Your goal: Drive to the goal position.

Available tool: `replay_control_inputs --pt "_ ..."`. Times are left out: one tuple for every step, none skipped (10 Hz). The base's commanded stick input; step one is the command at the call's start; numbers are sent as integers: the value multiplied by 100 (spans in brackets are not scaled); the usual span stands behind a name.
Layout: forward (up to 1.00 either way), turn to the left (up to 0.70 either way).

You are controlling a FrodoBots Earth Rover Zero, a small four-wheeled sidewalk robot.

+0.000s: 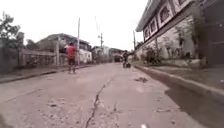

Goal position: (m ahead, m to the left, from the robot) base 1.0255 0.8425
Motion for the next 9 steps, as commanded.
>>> replay_control_inputs --pt "100 -4" --pt "100 -18" --pt "100 -21" --pt "100 -16" --pt "100 0" --pt "100 0" --pt "100 0" --pt "100 0" --pt "100 0"
